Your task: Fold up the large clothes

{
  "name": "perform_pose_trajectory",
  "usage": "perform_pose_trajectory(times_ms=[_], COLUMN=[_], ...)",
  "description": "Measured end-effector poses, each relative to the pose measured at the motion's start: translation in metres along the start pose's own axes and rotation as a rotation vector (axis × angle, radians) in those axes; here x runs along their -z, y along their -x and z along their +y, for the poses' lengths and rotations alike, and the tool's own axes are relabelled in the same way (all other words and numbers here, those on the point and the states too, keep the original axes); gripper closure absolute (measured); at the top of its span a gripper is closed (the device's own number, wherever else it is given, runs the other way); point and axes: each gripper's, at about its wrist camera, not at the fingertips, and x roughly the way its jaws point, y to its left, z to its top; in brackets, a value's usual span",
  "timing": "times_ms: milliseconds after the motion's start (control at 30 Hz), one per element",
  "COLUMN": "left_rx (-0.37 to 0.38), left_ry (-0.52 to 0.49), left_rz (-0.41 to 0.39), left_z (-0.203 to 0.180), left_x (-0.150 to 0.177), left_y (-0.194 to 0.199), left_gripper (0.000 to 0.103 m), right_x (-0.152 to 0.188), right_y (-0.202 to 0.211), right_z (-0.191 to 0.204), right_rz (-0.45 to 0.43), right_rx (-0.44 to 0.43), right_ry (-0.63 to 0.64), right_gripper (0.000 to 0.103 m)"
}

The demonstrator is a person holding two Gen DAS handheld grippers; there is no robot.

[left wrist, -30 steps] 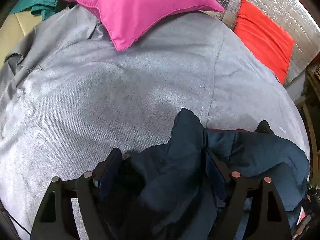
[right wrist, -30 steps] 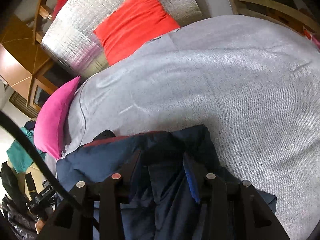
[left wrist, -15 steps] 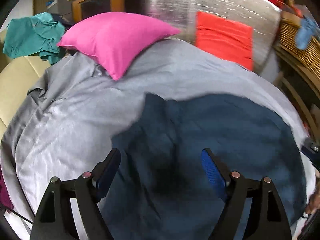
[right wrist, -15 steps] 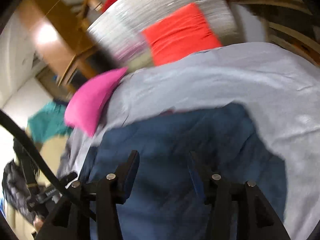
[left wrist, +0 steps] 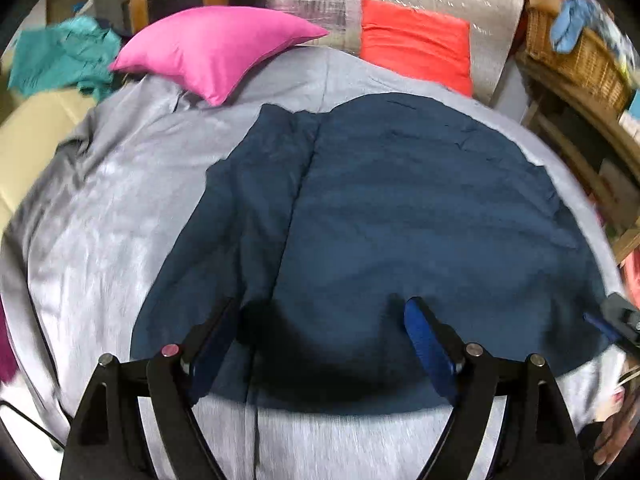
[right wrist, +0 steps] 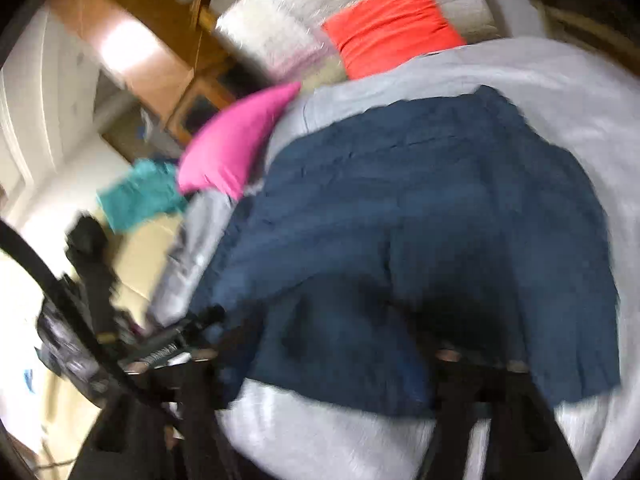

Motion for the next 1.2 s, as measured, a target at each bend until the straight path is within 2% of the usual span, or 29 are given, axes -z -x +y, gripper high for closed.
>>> perform_pose_trajectory(times_ms=[100,167,267,333,433,500,633,700,733,767,833,867,933,1000,1067,1133,1167,1200], left_rx=[0.092,0.163,0.263,0.315,0.335,0.335,0.390,0.413,0.421,0.423,0.412,0.404,0.385,0.361,0.332,0.300,0.287,0.279], left_ry=[0.045,0.087,0.177,0.244,0.342,0.410,0.558,0.626,0.647,0.658,0.649,0.628,0.573,0.508,0.452,0.434,0.437,0.451], left_rz=[0.029,0.058,0.113,0.144,0.122,0.115,0.117,0.099,0.089,0.079,0.057,0.028,-0.017,-0.075,-0.106,-0.041,-0.007,0.020], left_z=[0.008,0.011,0.015,0.020,0.027,0.032,0.044,0.050,0.051,0.052,0.050,0.047,0.038,0.032,0.025,0.023,0.026,0.029], left_x=[0.025,0.041,0.047,0.045,0.042,0.038,0.033,0.031,0.030,0.028,0.024,0.020,0.015,0.008,0.002,0.006,0.014,0.019], left_y=[0.009,0.011,0.002,-0.009,-0.019,-0.029,-0.052,-0.059,-0.060,-0.062,-0.059,-0.054,-0.047,-0.036,-0.031,-0.040,-0.046,-0.051], left_gripper=[0.018,0.018,0.018,0.018,0.018,0.018,0.018,0.018,0.020,0.024,0.039,0.043,0.051,0.053,0.054,0.053,0.051,0.046], right_x=[0.020,0.033,0.042,0.042,0.044,0.045,0.038,0.034,0.032,0.031,0.029,0.025,0.018,0.014,0.014,0.016,0.018,0.021], right_y=[0.017,0.018,0.004,-0.008,-0.020,-0.024,-0.025,-0.026,-0.027,-0.030,-0.024,-0.019,-0.008,0.002,0.004,-0.006,-0.009,-0.014], right_z=[-0.021,-0.032,-0.049,-0.063,-0.084,-0.093,-0.092,-0.090,-0.088,-0.086,-0.086,-0.076,-0.057,-0.037,-0.033,-0.042,-0.049,-0.055], right_rz=[0.015,0.039,0.076,0.062,0.033,0.000,-0.066,-0.076,-0.072,-0.064,-0.077,-0.100,-0.153,-0.213,-0.230,-0.176,-0.143,-0.108], right_rx=[-0.103,-0.144,-0.145,-0.149,-0.143,-0.170,-0.155,-0.136,-0.094,-0.075,-0.060,-0.040,-0.013,-0.009,-0.012,0.024,0.033,0.032], right_ry=[-0.138,-0.237,-0.359,-0.454,-0.574,-0.626,-0.592,-0.566,-0.535,-0.517,-0.492,-0.437,-0.336,-0.237,-0.210,-0.255,-0.289,-0.332], right_gripper=[0.022,0.015,0.015,0.015,0.015,0.016,0.016,0.028,0.046,0.052,0.059,0.064,0.066,0.067,0.066,0.066,0.063,0.062])
